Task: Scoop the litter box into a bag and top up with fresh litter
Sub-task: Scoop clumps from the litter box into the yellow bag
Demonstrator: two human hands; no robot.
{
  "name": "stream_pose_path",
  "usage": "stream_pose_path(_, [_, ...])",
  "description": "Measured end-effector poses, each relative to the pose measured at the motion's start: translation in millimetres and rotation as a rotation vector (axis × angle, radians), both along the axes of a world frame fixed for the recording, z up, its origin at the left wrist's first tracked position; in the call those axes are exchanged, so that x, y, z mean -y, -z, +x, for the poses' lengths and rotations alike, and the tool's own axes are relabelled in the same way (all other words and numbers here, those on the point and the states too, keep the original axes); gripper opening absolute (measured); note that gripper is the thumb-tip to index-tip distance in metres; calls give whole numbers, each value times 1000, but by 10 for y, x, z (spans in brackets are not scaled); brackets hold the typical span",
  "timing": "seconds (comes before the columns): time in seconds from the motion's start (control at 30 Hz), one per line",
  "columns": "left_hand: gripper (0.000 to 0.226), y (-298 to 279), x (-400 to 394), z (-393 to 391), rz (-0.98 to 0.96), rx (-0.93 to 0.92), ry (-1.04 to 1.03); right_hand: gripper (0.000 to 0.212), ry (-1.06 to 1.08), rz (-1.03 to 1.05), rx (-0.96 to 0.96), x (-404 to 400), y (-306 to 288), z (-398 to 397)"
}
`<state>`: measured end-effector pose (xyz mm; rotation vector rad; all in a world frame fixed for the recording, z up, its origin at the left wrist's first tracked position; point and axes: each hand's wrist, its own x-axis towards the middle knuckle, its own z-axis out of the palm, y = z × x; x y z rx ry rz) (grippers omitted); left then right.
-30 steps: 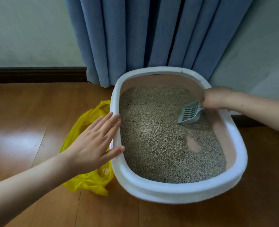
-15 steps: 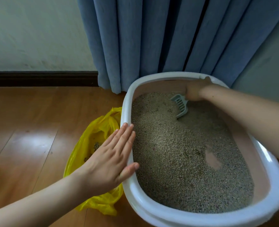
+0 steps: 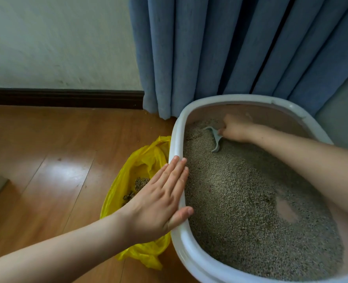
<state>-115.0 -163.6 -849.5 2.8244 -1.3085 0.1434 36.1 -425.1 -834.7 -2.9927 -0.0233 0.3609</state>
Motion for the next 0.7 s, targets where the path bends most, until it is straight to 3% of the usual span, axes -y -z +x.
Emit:
stream_pose_path(0.17, [75, 0, 5, 0, 9, 10, 6, 31, 130, 307, 32, 15, 313, -261])
stream_pose_path(0.43, [76, -38, 6, -4, 42, -3, -7, 25, 175, 532, -66, 76, 249, -500])
stream_pose_path(0.7, [71, -134, -11, -7, 92, 26, 71, 29, 252, 526, -27, 477, 49, -732])
